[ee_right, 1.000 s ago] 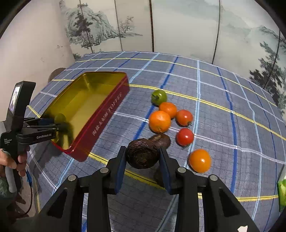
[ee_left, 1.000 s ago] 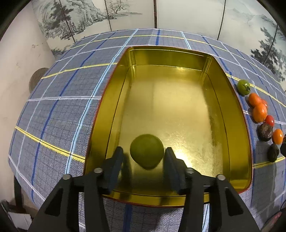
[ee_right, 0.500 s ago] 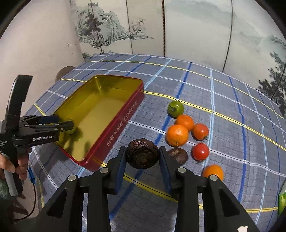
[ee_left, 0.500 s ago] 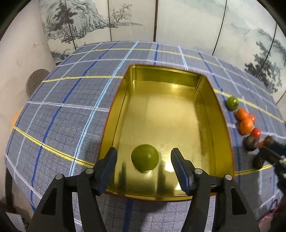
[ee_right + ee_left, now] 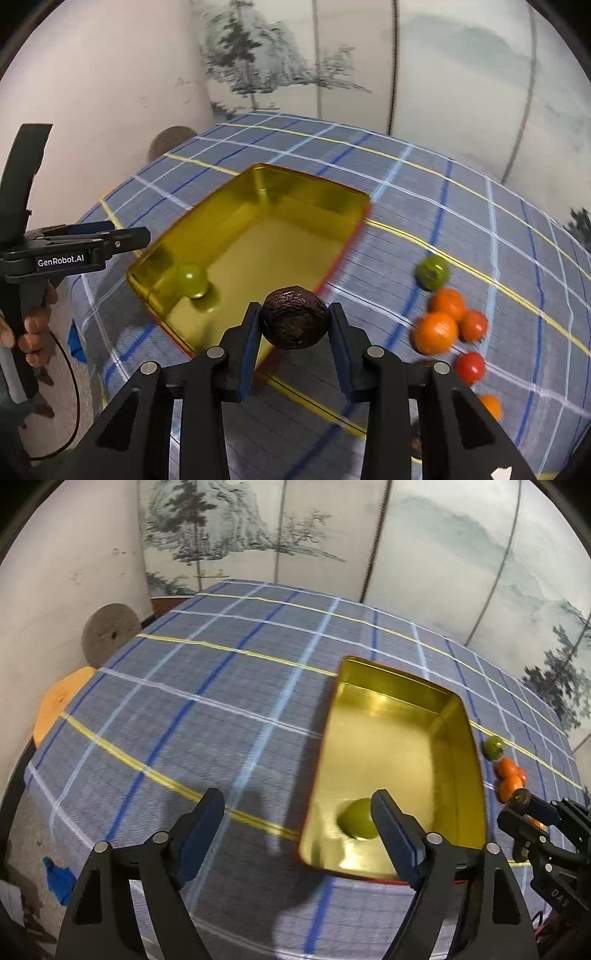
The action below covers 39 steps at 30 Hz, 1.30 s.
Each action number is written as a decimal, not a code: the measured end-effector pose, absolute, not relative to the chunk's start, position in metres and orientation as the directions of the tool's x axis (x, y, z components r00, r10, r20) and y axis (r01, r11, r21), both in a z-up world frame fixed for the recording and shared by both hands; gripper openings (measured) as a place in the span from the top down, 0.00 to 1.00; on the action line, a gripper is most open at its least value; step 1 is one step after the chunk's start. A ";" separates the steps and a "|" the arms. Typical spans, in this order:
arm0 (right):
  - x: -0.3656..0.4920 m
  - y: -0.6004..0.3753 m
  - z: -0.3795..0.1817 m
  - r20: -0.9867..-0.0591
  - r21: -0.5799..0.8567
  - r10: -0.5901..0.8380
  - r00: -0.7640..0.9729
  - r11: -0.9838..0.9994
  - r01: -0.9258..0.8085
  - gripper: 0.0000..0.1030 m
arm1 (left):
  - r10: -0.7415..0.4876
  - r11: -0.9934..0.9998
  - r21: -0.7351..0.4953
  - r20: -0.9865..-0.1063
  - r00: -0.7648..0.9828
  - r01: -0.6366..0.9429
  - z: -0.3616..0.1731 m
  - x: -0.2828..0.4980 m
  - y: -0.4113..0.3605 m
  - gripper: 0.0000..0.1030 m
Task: Organize fruits
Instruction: 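Open the left gripper to release the lime in the tin, then carry the passion fruit into the tin and open the right gripper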
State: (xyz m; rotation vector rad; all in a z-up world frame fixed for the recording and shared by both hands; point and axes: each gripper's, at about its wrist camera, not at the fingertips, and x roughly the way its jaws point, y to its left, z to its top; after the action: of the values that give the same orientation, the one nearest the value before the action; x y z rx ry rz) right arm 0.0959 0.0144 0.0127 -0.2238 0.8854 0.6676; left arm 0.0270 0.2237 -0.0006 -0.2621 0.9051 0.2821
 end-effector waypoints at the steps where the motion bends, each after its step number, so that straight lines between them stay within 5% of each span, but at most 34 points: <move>1: 0.096 0.020 0.013 -0.775 0.085 0.450 0.443 0.769 -0.634 0.68 | 0.136 0.929 -0.102 -0.800 0.584 -0.355 -0.001 0.025 0.227 0.19; 39: 0.111 0.095 -0.044 -0.862 0.038 0.385 0.331 0.699 -0.714 0.67 | 0.217 0.891 -0.037 -0.840 0.498 -0.452 -0.036 -0.006 0.268 0.12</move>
State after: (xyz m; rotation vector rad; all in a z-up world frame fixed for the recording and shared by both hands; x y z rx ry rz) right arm 0.1114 0.0951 -0.0442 -0.3812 0.9972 0.7409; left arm -0.0063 0.2676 -0.0356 -0.2675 0.9700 0.4111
